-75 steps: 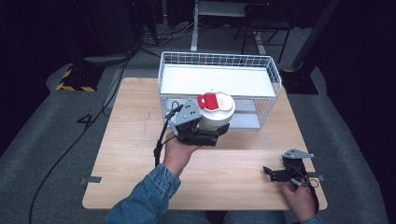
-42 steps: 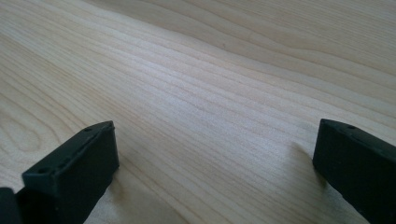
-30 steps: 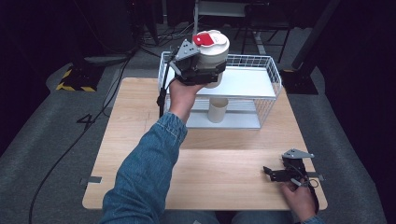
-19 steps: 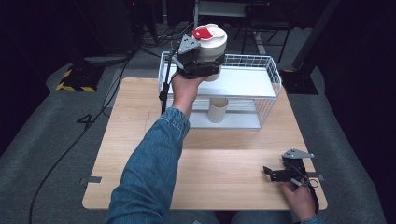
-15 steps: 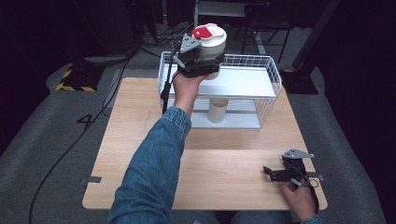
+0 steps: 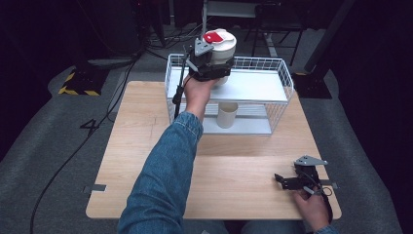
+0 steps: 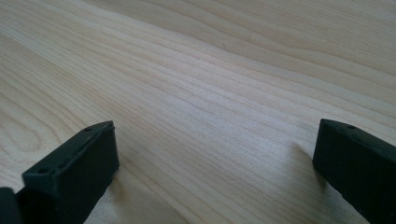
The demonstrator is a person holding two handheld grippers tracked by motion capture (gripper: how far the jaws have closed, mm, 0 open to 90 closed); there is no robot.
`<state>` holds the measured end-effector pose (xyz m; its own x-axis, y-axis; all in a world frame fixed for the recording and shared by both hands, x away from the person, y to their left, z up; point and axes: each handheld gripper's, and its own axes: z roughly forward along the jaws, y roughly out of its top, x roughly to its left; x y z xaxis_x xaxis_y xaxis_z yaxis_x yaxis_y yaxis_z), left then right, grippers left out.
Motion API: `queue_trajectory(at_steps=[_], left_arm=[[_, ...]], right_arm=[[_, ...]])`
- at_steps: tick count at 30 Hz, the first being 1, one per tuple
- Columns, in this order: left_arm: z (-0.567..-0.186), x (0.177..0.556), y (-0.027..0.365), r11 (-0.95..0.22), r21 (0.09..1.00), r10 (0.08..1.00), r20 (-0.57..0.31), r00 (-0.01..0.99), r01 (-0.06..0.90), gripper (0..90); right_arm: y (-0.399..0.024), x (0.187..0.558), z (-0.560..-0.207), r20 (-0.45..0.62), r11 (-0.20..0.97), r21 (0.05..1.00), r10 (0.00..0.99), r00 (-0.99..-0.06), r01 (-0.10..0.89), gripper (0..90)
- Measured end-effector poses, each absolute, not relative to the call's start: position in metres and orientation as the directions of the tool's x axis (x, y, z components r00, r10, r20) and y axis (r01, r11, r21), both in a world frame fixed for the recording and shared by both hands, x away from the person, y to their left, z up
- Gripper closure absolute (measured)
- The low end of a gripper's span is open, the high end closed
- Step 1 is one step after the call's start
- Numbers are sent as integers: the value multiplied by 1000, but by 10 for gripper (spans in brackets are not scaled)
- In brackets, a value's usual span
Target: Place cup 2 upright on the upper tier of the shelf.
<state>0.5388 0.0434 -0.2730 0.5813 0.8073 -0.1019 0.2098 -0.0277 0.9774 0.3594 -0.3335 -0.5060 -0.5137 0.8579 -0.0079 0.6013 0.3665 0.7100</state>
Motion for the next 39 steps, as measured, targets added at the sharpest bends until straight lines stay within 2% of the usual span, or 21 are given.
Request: queue_trajectory(at_steps=[23, 39], left_arm=[[-294, 550, 38, -31, 964, 830, -122, 544, 264, 133], [-295, 549, 36, -71, 963, 833, -86, 547, 260, 133]], right_arm=[[-333, 359, -506, -8, 367, 710, 858, -513, 601, 3], [-333, 359, -506, -9, 367, 710, 858, -514, 600, 4]])
